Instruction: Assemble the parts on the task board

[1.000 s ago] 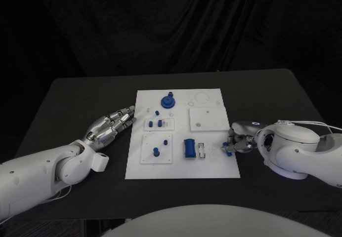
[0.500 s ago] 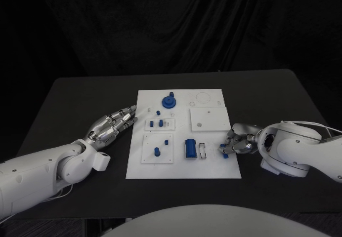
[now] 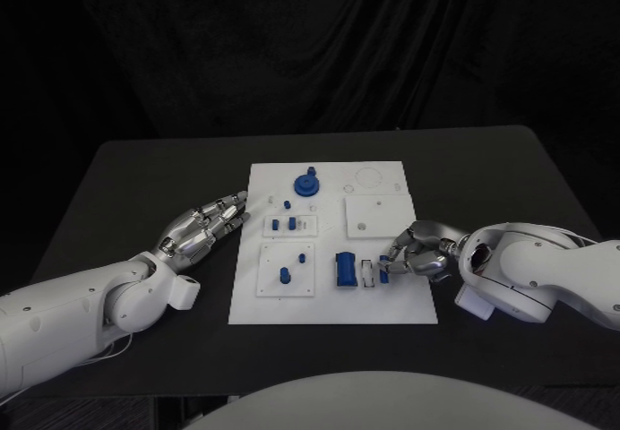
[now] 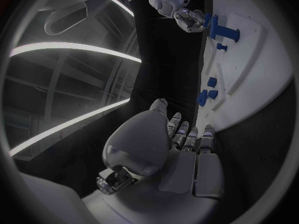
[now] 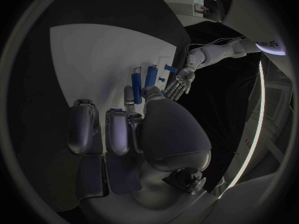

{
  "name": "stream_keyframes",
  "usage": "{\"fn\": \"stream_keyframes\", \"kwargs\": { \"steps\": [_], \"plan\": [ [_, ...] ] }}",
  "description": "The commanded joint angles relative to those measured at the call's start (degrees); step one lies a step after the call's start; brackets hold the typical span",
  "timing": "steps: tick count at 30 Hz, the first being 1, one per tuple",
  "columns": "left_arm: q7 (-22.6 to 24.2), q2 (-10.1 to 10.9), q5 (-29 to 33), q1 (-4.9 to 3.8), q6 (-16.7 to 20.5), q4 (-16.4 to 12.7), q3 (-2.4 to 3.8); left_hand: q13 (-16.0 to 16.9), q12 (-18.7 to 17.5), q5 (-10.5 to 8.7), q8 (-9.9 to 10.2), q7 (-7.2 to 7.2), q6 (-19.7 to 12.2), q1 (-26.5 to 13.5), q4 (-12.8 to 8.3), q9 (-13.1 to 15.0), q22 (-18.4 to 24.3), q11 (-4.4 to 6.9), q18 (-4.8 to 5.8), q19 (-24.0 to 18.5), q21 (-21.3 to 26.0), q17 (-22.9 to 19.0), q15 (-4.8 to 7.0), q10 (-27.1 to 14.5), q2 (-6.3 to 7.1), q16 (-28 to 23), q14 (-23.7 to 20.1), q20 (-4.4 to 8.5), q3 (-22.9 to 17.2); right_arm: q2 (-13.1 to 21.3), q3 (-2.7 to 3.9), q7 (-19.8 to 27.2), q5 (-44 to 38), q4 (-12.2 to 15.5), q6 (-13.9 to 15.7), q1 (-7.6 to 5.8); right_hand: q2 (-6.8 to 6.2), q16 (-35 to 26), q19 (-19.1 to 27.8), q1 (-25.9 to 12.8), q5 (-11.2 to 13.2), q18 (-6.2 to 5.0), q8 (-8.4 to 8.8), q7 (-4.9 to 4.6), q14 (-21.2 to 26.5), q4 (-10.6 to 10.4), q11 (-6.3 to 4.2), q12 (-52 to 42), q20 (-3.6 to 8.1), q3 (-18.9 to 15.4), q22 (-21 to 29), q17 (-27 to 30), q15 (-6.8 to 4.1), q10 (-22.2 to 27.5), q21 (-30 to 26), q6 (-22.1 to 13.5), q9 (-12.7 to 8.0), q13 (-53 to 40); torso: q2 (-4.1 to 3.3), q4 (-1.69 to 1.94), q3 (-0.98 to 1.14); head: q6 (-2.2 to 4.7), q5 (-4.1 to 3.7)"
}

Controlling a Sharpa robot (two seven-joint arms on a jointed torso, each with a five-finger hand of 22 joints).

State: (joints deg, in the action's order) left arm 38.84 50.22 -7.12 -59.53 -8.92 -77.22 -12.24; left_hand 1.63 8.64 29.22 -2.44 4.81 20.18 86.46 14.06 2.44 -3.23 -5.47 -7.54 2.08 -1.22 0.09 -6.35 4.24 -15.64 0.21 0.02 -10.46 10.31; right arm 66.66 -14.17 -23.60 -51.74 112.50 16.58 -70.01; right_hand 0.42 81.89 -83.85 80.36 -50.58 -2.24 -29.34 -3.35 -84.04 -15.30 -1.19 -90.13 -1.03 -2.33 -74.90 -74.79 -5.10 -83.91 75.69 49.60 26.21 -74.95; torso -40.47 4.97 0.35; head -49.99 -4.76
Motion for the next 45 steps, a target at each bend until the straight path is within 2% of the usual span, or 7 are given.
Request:
{"fn": "stream_keyframes", "kwargs": {
  "steps": [1,13,25,35,40,45],
  "plan": [
    [0.73,-0.19,0.30,0.08,-0.52,-0.10,0.05,0.05,0.28,0.20,-0.31,0.35,0.11,0.58,-0.04,0.04,-0.06,-0.38,-0.48,-0.05,-0.24,-0.05,-0.51,0.15,0.18,-0.16,0.07,-0.38,-0.38,-0.72,-0.01,3.38,3.42,-0.60,1.69,-0.14,-0.35,0.25,-1.93,-0.18,-0.20,-0.86,-0.17,-0.10,-3.35,0.83,0.26,0.13,-0.36,1.04,-10.99,-0.16,0.33,-6.09,0.36,0.36,0.08,-15.05,0.03,0.03,0.05,-0.01,0.00],
    [0.59,-0.44,0.30,0.08,-0.79,-0.10,0.05,0.05,0.28,0.20,-0.31,0.35,0.11,0.58,-0.04,0.04,-0.06,-0.38,-0.48,-0.05,-0.24,-0.05,-0.51,0.15,0.18,-0.16,0.07,-0.38,-0.38,-4.32,-0.02,1.89,3.84,-4.05,-1.59,-0.08,-0.29,0.26,-1.90,-0.41,0.17,-0.89,-0.17,-0.10,-3.35,0.64,0.26,0.13,-0.37,1.37,-10.96,-0.14,0.33,-6.09,0.26,0.27,0.05,-15.05,-0.01,0.16,-0.12,-0.01,-0.03],
    [0.50,-0.46,0.30,0.08,-0.84,-0.14,0.05,0.04,0.24,0.28,-0.29,0.36,0.02,0.66,-0.18,0.02,-0.02,-0.42,-0.49,-0.06,-0.22,-0.04,-0.52,0.12,0.17,-0.15,0.08,-0.39,-0.51,-5.15,-0.02,-1.57,3.87,-4.79,-4.86,0.32,-0.45,0.37,-1.85,-1.27,3.96,-0.92,-0.53,-0.09,-3.33,0.11,0.30,0.13,-0.46,2.76,-10.93,-0.21,0.40,-6.09,0.25,0.01,0.08,-15.05,0.00,0.13,-0.12,-0.01,0.45],
    [0.35,-0.63,0.30,0.08,-0.99,0.03,0.05,0.04,0.24,0.28,-0.29,0.36,0.02,0.66,-0.18,0.02,-0.02,-0.42,-0.49,-0.06,-0.22,-0.04,-0.52,0.12,0.17,-0.15,0.08,-0.39,-0.51,-4.96,-0.02,-2.39,3.20,-4.41,-5.40,0.40,-0.50,0.45,-1.88,-1.37,4.89,-0.91,-0.79,-0.01,-3.35,0.13,0.24,0.13,-0.44,3.01,-10.94,-0.32,0.36,-6.09,0.33,0.10,0.20,-15.05,-0.05,0.11,-0.07,-0.01,0.69],
    [0.33,-0.67,0.30,0.08,-1.00,0.08,0.05,0.04,0.24,0.28,-0.29,0.36,0.02,0.66,-0.18,0.02,-0.02,-0.42,-0.49,-0.06,-0.22,-0.04,-0.52,0.12,0.17,-0.15,0.08,-0.39,-0.51,-5.06,-0.02,-2.49,3.12,-4.59,-5.18,0.60,-0.49,0.45,-1.87,-1.58,5.43,-0.92,-0.92,0.01,-3.35,0.03,0.22,0.13,-0.42,3.10,-10.93,-0.30,0.34,-6.09,0.30,0.12,0.27,-15.05,-0.02,-0.02,0.00,-0.01,0.82],
    [0.28,-0.64,0.30,0.08,-1.00,0.12,0.05,0.04,0.24,0.28,-0.29,0.36,0.02,0.66,-0.18,0.02,-0.02,-0.42,-0.49,-0.06,-0.22,-0.04,-0.52,0.12,0.17,-0.15,0.08,-0.39,-0.51,-5.24,-0.03,-2.39,3.09,-4.83,-4.94,0.84,-0.43,0.45,-1.85,-2.26,7.27,-0.93,-1.16,0.05,-3.33,-0.37,0.18,0.13,-0.40,3.30,-10.91,-0.26,0.30,-6.09,0.28,-0.03,0.39,-15.05,0.01,-0.01,-0.02,-0.01,0.83]
  ]
}}
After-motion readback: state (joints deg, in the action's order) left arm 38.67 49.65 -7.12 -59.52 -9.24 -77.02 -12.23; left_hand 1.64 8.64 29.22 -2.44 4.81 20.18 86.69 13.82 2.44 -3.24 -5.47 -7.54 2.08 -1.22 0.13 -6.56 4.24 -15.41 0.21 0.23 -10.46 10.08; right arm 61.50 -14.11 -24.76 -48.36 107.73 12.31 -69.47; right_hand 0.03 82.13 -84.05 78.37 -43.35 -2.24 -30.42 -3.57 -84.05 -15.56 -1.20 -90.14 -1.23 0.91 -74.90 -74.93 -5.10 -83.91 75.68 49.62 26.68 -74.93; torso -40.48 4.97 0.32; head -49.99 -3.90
